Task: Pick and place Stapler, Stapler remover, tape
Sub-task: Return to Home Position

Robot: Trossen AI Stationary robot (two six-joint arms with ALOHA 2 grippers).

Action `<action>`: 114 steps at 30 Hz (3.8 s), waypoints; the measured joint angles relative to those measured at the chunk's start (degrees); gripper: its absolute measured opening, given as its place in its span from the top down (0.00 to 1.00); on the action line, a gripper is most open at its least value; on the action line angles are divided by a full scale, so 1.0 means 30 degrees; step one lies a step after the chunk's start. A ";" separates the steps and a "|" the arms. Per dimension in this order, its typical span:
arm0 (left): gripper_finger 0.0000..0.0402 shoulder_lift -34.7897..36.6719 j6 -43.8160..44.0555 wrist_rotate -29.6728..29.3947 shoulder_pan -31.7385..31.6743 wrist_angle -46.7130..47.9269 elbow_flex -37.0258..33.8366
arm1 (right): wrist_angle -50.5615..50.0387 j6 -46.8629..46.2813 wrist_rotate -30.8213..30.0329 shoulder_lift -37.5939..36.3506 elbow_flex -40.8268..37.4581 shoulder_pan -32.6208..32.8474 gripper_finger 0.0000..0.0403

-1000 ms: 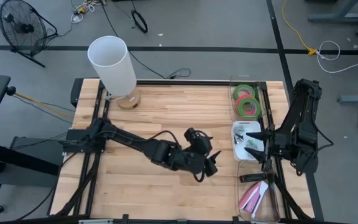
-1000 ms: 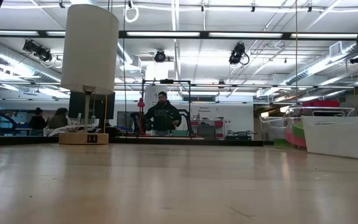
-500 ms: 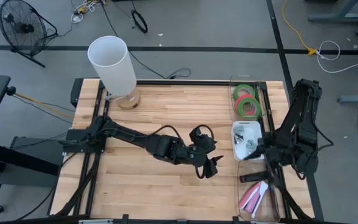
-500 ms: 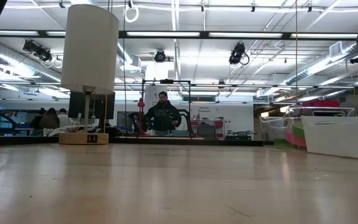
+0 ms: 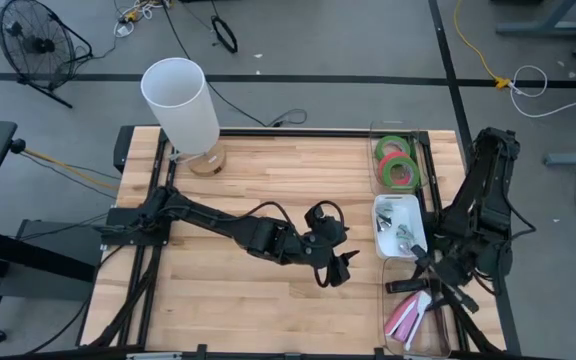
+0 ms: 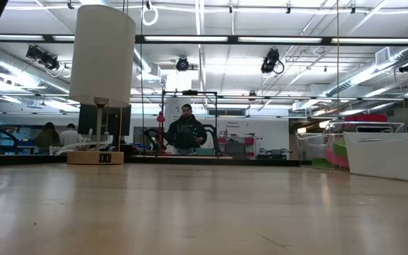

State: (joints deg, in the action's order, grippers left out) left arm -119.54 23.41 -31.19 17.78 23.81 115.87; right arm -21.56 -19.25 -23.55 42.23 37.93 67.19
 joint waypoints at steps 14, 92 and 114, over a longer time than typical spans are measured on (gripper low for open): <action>0.30 0.0021 -0.0004 0.0011 0.0004 -0.0002 0.0001 | 0.8392 0.5092 -0.2277 -0.0343 0.0053 -0.9324 0.28; 0.30 -0.0793 -0.0011 0.1934 -0.2414 -0.1218 -0.0014 | 1.0051 0.4890 -0.5342 -1.3936 -1.2333 -1.8976 0.28; 0.30 1.3132 0.0003 0.2273 -0.0398 -1.5915 -2.1943 | 1.0039 0.4890 -0.5349 -1.3906 -1.2333 -1.8971 0.28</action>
State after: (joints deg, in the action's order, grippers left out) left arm -80.15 23.42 -24.37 16.59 -23.93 50.04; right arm 8.56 -4.58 -39.59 0.51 0.93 10.28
